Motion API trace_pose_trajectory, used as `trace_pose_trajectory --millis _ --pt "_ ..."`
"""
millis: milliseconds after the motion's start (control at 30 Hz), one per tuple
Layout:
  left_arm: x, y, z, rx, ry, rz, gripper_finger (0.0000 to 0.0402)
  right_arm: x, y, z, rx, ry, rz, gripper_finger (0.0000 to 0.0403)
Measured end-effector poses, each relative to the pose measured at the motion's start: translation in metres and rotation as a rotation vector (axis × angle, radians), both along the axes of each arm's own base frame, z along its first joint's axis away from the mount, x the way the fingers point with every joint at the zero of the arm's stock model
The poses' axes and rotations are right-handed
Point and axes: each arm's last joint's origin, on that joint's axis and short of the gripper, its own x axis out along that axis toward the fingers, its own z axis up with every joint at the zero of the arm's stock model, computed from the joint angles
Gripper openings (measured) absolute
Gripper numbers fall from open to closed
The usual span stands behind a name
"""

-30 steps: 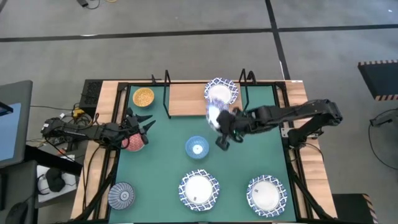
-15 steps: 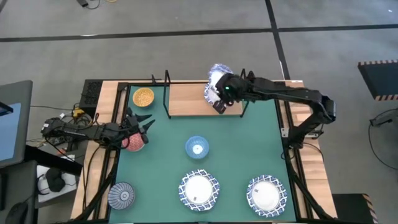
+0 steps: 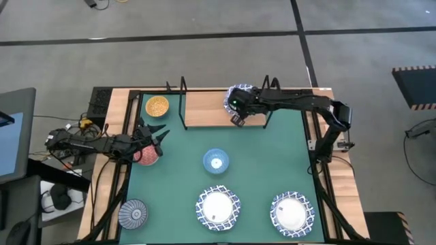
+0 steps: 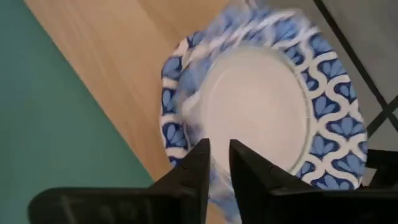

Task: Place and stack bowls onto a shelf
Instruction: Stack the white patterned bowl on top of the white patterned bowl on the shelf

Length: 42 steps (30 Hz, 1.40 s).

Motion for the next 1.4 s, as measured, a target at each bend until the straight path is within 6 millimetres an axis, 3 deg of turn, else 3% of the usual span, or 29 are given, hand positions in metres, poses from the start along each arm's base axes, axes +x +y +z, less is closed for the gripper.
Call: trace_pose_trajectory --millis 200,300,533,667,833,967,1100,1267,1400 --pt "0.0 0.0 0.0 -0.003 -0.003 0.0 0.0126 -0.006 0.004 0.012 -0.013 -0.038 -0.038 0.0151" --pt "0.0 0.0 0.0 -0.006 -0.005 0.001 0.0126 -0.016 0.021 0.019 0.04 -0.033 -0.103 0.0171" --pt "0.0 0.0 0.0 -0.006 -0.005 -0.001 0.0126 -0.038 0.104 0.04 0.192 -0.002 -0.048 0.017" --pt "0.001 -0.001 0.0 -0.018 -0.012 -0.029 0.0126 -0.053 0.156 0.039 0.36 0.103 0.05 0.0161" --pt "0.002 -0.002 0.001 -0.039 -0.032 -0.083 0.0126 -0.074 0.206 0.037 0.371 0.228 0.117 0.0149" --pt "0.003 -0.004 0.005 -0.031 -0.061 -0.17 0.0126 -0.089 0.234 0.022 0.417 0.277 0.094 0.0135" --pt "0.004 -0.006 0.009 -0.024 -0.104 -0.25 0.0126 -0.104 0.255 -0.004 0.511 0.391 0.127 0.0122" --pt "0.004 -0.007 0.013 -0.02 -0.137 -0.265 0.0126 -0.115 0.268 -0.04 0.644 0.452 0.136 0.0109" --pt "0.005 -0.006 0.016 -0.013 -0.173 -0.256 0.0126 -0.121 0.272 -0.056 0.713 0.483 0.161 0.0099"
